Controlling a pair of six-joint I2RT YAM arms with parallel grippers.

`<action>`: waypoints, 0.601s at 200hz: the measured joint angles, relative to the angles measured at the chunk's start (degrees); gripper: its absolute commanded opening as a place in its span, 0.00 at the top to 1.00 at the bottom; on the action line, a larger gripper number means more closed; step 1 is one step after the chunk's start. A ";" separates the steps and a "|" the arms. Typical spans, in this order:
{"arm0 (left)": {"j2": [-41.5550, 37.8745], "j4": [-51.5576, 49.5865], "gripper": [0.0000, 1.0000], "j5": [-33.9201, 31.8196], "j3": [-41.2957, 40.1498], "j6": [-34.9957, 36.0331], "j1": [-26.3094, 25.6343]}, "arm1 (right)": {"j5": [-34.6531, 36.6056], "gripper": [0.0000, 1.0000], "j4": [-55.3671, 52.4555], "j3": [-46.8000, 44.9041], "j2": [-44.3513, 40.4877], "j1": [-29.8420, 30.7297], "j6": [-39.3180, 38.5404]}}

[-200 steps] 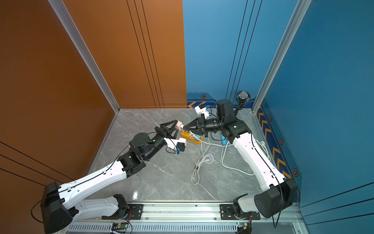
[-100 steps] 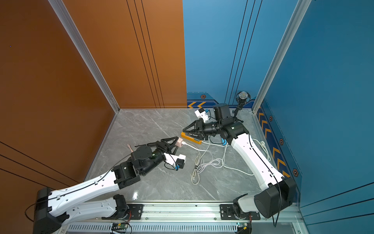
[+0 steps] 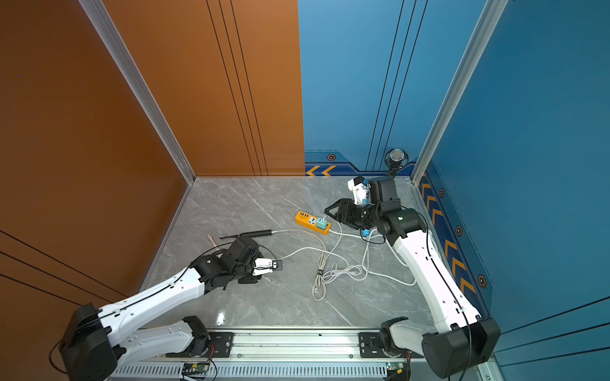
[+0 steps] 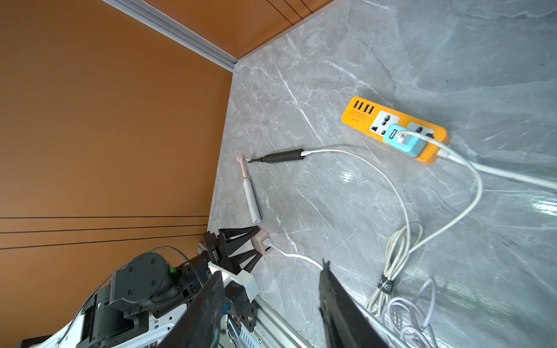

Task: Charge the electric toothbrush
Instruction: Place the plug at the center of the board.

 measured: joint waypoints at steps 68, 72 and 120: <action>12.55 -3.80 0.80 9.29 4.76 -6.97 4.31 | 4.37 0.44 -0.37 -4.28 -1.68 -1.18 -1.36; 12.98 -3.82 0.81 9.44 4.87 -7.30 4.35 | 4.87 0.44 -0.35 -4.61 -1.84 -1.29 -1.29; 16.74 -4.26 0.79 9.88 5.18 -9.86 5.20 | 15.82 0.42 1.01 -11.74 -4.76 -3.74 0.24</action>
